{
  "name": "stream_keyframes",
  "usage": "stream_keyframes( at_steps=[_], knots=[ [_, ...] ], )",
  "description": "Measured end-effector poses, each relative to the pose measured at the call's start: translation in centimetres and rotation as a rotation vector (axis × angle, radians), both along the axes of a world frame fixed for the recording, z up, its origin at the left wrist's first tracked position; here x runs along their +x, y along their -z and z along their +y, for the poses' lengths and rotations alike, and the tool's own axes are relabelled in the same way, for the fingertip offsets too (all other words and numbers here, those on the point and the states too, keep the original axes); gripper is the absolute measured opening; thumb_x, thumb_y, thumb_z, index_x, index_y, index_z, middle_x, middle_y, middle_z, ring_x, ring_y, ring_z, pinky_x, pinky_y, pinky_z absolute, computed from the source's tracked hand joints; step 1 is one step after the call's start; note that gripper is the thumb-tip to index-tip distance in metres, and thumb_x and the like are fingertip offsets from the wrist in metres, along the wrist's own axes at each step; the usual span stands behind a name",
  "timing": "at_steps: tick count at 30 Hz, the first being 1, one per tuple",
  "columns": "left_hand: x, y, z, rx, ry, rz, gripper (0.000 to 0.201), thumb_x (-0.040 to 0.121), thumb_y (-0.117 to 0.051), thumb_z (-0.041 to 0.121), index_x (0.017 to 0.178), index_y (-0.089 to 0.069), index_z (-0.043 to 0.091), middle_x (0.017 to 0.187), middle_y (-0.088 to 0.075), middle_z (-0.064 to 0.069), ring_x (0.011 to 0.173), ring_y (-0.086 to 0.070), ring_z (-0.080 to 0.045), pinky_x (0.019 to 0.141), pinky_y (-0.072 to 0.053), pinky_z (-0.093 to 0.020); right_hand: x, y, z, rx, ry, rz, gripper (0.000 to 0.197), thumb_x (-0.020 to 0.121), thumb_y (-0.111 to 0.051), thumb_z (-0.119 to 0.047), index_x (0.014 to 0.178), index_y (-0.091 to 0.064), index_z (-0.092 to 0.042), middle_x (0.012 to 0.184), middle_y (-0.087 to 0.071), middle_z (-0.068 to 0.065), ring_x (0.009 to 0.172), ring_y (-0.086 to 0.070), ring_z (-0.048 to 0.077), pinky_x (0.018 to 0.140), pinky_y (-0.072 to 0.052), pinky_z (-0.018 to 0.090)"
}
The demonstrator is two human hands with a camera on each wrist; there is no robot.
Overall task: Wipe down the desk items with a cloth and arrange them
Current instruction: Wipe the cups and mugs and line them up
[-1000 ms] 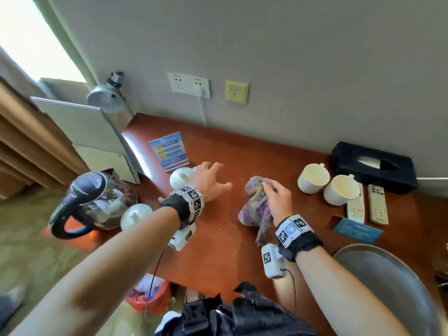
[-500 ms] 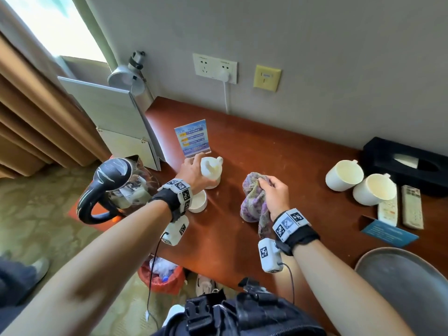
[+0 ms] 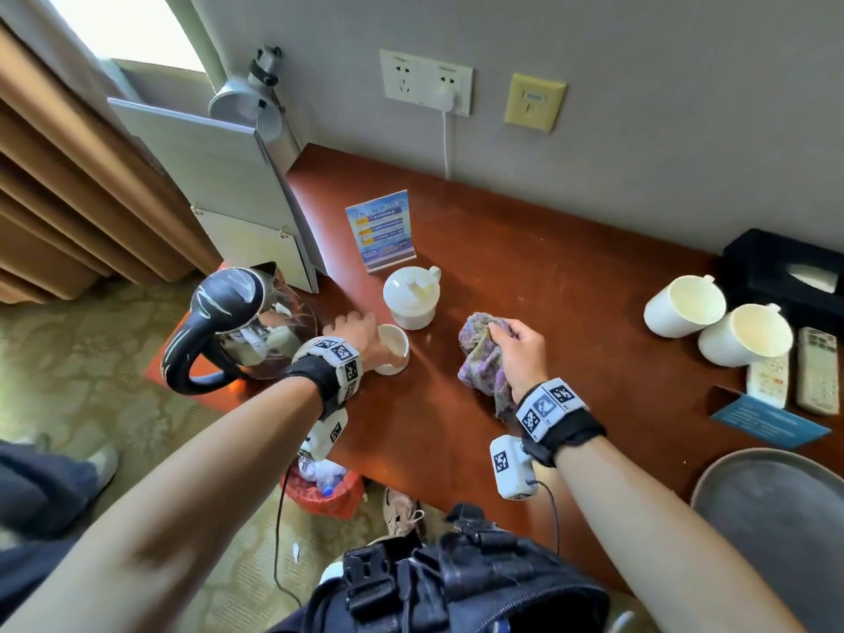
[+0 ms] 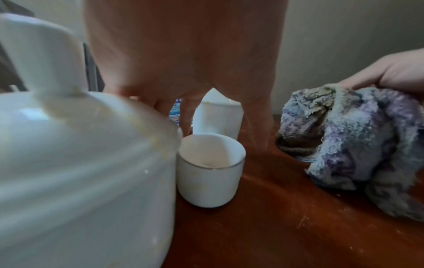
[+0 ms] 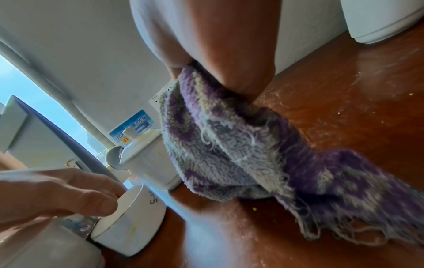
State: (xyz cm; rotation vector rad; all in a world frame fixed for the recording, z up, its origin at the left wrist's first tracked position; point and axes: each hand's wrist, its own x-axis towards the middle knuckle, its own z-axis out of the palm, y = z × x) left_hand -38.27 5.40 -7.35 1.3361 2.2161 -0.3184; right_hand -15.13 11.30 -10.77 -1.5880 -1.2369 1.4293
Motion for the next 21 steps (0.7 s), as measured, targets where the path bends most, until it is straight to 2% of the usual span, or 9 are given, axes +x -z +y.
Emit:
stream_keyframes(
  at_steps=[2,5,7,11,15,17,21],
  knots=[
    [0.4,0.4,0.1,-0.02,0.053,0.075,0.092,0.068,-0.069,0.076,0.134,-0.047,0.016,0.136,-0.048,-0.013,0.13,-0.04,-0.034,0.113,-0.027,-0.049,0.0,0.3,-0.4,-0.014,-0.001,-0.003,0.01,0.093,-0.064,-0.018,0.089,-0.073,-0.016,0.078,-0.067,-0.003,0.074,-0.059,0.015,0.066,-0.048,0.032],
    [0.9,0.7,0.2,-0.071,0.094,0.133,0.094,0.07,-0.068,0.075,0.139,-0.042,0.016,0.142,-0.044,-0.013,0.137,-0.033,-0.034,0.119,-0.013,-0.055,0.1,0.7,-0.9,-0.017,-0.005,0.018,0.015,0.093,-0.064,-0.015,0.08,-0.07,-0.02,0.081,-0.066,0.0,0.078,-0.058,0.015,0.075,-0.048,0.031],
    [1.2,0.9,0.3,-0.083,0.11,0.162,0.092,0.072,-0.068,0.073,0.139,-0.041,0.015,0.142,-0.042,-0.014,0.138,-0.031,-0.034,0.118,-0.01,-0.058,0.4,0.8,-1.2,-0.016,-0.006,0.024,0.014,0.093,-0.064,-0.014,0.08,-0.07,-0.018,0.081,-0.064,0.003,0.079,-0.056,0.016,0.076,-0.047,0.031],
    [1.5,1.1,0.7,-0.091,0.105,0.199,0.084,0.074,-0.069,0.068,0.133,-0.044,0.014,0.141,-0.041,-0.014,0.137,-0.029,-0.033,0.118,-0.009,-0.06,0.9,0.8,-1.4,-0.023,0.012,0.016,0.012,0.093,-0.064,-0.015,0.086,-0.072,-0.02,0.086,-0.07,0.002,0.083,-0.062,0.016,0.082,-0.051,0.034],
    [2.2,0.9,0.4,-0.082,0.136,0.196,0.083,0.072,-0.072,0.066,0.131,-0.046,0.013,0.139,-0.042,-0.013,0.136,-0.03,-0.032,0.118,-0.012,-0.055,1.7,0.7,-1.5,-0.021,0.024,0.01,0.011,0.095,-0.062,-0.015,0.09,-0.071,-0.016,0.086,-0.069,0.003,0.082,-0.061,0.016,0.081,-0.051,0.033],
    [2.8,0.8,-0.1,-0.061,0.151,0.18,0.084,0.071,-0.072,0.067,0.13,-0.047,0.013,0.137,-0.042,-0.012,0.133,-0.033,-0.032,0.117,-0.018,-0.05,2.1,0.8,-1.5,-0.026,0.031,0.007,0.012,0.095,-0.062,-0.016,0.088,-0.071,-0.018,0.086,-0.07,0.002,0.083,-0.061,0.016,0.08,-0.051,0.032],
    [4.0,0.6,-1.2,0.07,0.178,0.016,0.082,0.073,-0.071,0.065,0.132,-0.048,0.015,0.132,-0.049,-0.007,0.123,-0.04,-0.028,0.102,-0.035,-0.039,2.8,0.6,-1.6,-0.022,0.062,0.037,0.012,0.095,-0.062,-0.018,0.091,-0.073,-0.019,0.087,-0.072,-0.003,0.086,-0.065,0.015,0.083,-0.052,0.033]
  ],
)
